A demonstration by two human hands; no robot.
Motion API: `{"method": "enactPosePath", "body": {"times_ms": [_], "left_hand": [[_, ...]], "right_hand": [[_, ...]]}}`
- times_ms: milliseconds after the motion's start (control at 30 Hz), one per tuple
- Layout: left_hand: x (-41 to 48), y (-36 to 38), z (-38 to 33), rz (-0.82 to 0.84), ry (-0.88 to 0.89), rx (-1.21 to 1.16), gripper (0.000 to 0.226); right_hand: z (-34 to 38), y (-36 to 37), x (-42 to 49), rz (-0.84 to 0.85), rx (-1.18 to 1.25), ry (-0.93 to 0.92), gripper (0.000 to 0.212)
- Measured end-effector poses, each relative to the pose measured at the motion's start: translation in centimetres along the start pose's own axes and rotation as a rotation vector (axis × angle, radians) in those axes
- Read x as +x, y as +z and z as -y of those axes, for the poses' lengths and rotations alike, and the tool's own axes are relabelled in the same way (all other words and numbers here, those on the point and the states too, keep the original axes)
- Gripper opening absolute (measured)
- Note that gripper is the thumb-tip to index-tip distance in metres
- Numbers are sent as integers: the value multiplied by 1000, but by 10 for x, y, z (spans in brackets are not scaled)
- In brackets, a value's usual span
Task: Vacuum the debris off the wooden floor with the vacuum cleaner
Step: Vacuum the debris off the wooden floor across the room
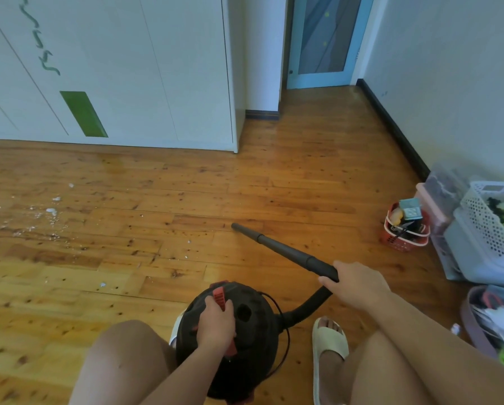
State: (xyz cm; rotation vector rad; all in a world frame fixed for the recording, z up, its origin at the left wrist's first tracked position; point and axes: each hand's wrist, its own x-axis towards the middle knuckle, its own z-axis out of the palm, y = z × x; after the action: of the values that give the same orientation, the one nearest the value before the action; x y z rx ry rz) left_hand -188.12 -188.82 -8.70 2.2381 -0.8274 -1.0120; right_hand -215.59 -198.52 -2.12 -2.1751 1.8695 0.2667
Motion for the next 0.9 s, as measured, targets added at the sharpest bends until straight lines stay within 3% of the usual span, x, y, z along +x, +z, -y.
{"method": "enactPosePath", "body": {"times_ms": [267,633,900], "left_hand": [[16,18,-10,-143,-49,-69,19],[50,30,-35,-181,-93,-147,16],[54,31,-34,-180,-86,-143,15]], "right_hand": [[14,2,31,-17,57,-24,34],[33,4,64,-119,-14,-12,34],[27,8,85,-65,155,38,47]]}}
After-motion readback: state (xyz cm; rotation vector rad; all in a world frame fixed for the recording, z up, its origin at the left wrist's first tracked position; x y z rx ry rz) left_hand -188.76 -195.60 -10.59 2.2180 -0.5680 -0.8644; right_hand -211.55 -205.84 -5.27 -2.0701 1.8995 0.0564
